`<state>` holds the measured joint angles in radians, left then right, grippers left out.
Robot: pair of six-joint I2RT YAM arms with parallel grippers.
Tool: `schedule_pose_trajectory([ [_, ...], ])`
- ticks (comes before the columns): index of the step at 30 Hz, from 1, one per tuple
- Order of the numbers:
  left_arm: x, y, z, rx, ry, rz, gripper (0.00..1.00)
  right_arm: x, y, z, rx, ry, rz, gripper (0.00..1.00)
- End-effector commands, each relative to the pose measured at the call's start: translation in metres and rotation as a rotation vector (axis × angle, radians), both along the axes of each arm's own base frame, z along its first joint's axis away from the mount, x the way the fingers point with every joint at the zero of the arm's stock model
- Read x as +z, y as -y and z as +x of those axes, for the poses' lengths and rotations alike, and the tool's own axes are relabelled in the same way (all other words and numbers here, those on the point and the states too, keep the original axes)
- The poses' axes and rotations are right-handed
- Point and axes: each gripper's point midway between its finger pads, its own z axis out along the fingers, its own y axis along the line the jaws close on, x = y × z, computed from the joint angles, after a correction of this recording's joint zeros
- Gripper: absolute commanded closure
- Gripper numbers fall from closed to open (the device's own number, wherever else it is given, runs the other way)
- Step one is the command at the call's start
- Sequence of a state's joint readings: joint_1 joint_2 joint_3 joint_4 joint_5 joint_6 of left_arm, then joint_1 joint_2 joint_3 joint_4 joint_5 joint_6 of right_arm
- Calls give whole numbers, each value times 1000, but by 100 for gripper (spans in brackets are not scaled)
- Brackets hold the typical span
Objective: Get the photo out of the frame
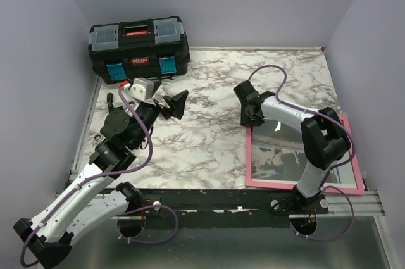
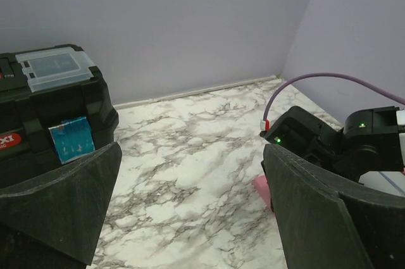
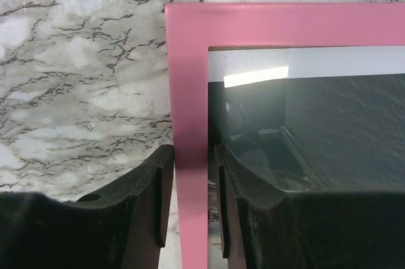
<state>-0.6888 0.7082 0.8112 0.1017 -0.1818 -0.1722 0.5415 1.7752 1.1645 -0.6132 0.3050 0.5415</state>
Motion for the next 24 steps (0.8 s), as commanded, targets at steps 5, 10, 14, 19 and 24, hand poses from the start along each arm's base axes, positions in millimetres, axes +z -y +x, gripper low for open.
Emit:
schedule_pose_trajectory([
  [5,-5,13,5,-38,-38,1,1,-8,6,2,-10,35,-61,69],
  [10,-20,17,18,0,-118,20,1,-8,-6,10,43,65,-78,76],
  [14,-32,14,29,50,-183,46,1,-7,-22,19,125,95,-112,87],
  [19,-37,1,37,111,-222,19,1,-4,-43,24,236,131,-151,97],
  [24,-39,-19,45,187,-251,-23,1,3,-72,24,382,185,-135,99],
])
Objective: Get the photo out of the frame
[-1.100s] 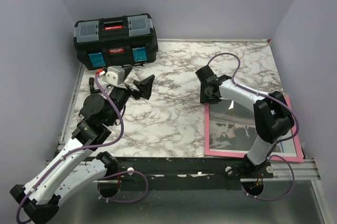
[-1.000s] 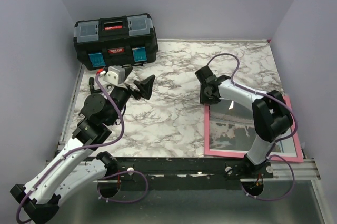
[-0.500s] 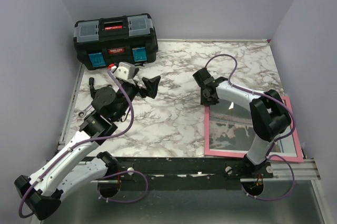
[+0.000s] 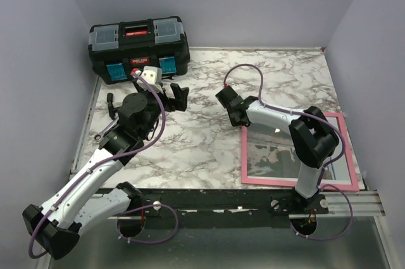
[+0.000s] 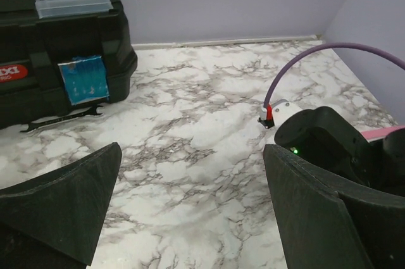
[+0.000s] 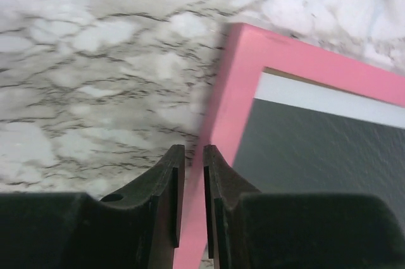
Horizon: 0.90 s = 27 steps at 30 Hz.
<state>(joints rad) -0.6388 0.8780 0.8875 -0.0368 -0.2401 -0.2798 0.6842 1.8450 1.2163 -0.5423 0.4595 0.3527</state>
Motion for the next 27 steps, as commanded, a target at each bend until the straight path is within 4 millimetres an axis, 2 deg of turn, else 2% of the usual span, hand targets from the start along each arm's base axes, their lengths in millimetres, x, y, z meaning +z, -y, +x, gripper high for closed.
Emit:
schedule_pose_trajectory([
  [1,10,-25,7,107,-17,-62,1,2,-45,12,170,64,47,99],
  [6,9,-38,12,155,-23,-71,1,1,-76,7,329,81,47,99],
  [9,10,-45,14,181,-17,-74,1,-4,-87,5,384,76,30,99],
  [13,11,-51,15,204,-17,-79,1,-5,-95,5,377,70,25,99],
  [16,13,-52,14,201,-8,-83,1,9,-96,4,306,97,72,99],
  [18,13,-51,14,195,-10,-81,1,21,-92,2,245,125,111,85],
  [21,12,-47,13,176,-13,-80,1,34,-69,1,93,168,97,50],
  [22,12,-46,14,170,-14,-79,1,35,-58,-1,45,167,75,43],
  [27,9,-36,15,126,-25,-73,1,30,-20,-13,-119,118,78,34],
])
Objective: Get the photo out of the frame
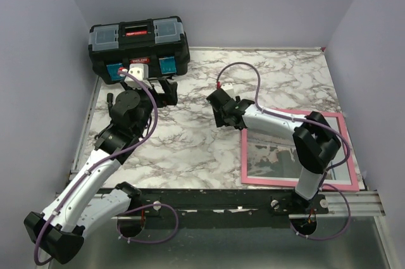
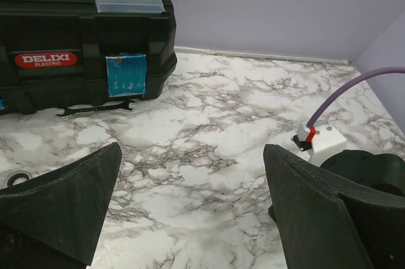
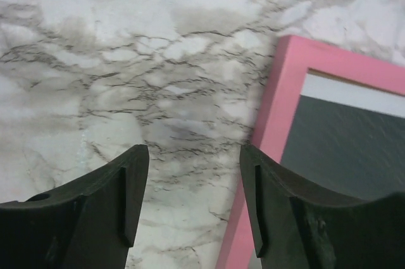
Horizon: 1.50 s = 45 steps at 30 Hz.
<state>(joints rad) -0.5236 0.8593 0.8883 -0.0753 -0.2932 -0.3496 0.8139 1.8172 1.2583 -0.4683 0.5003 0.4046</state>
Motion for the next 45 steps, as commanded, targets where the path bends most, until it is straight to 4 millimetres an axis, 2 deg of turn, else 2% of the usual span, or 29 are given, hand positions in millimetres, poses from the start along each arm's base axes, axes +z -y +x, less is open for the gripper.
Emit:
schedule_pose_trajectory([
  [1,11,10,-1,-54,12,-19,1,-3,48,-12,-207,-30,-4,32],
  [5,11,19,-3,-103,11,-29,1,-8,62,-13,-250,-49,44,32],
  [10,9,24,-3,-125,3,-29,1,-20,68,-11,-259,-73,57,42],
  [17,8,25,-2,-131,-2,-25,1,-38,68,-9,-263,-98,62,53],
  [25,7,25,-1,-130,-3,-21,1,-47,68,-5,-272,-102,71,57],
  [27,7,26,-1,-131,-4,-20,1,-48,67,-4,-267,-104,69,62],
  [29,7,26,-1,-133,-5,-21,1,-49,64,-1,-250,-107,63,73],
  [33,7,27,-1,-136,-7,-22,1,-50,44,4,-118,-89,7,91],
  [35,6,27,0,-134,-10,-21,1,-49,28,5,-34,-69,-34,99],
  [40,3,22,2,-105,-14,-6,1,-37,-28,1,224,2,-59,99],
  [43,3,13,4,-57,-14,4,1,-30,-63,-14,405,17,-28,99],
  [45,3,4,5,-11,-12,9,1,-28,-76,-25,492,17,-20,99],
])
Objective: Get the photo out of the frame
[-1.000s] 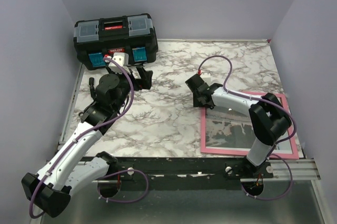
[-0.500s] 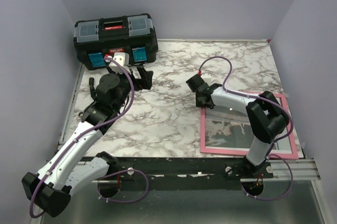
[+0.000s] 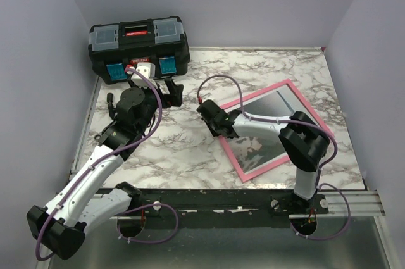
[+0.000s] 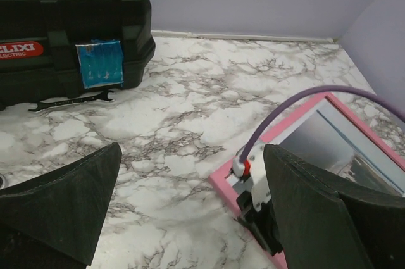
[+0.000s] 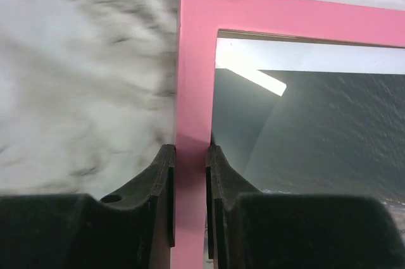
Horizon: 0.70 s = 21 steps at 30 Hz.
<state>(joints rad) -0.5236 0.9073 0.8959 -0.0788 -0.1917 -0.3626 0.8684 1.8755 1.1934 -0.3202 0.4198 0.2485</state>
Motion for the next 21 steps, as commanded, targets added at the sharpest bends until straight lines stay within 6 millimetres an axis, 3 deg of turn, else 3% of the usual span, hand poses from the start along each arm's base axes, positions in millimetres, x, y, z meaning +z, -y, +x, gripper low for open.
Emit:
schedule_pose_trajectory([
  [1,16,-23,2,112,37,6,1,6,-50,-17,311,29,28,99],
  [7,20,-41,-1,198,60,-18,1,-2,-55,-55,436,-21,84,99],
  [14,20,-43,-2,207,62,-27,1,28,-40,-58,271,54,226,49],
  [17,20,-41,-2,202,58,-27,1,42,-32,-43,90,91,247,37],
  [19,19,-41,-2,201,57,-27,1,49,-26,-31,-54,98,251,22],
  [21,20,-43,-2,208,59,-28,1,55,-16,-21,-225,66,266,16],
])
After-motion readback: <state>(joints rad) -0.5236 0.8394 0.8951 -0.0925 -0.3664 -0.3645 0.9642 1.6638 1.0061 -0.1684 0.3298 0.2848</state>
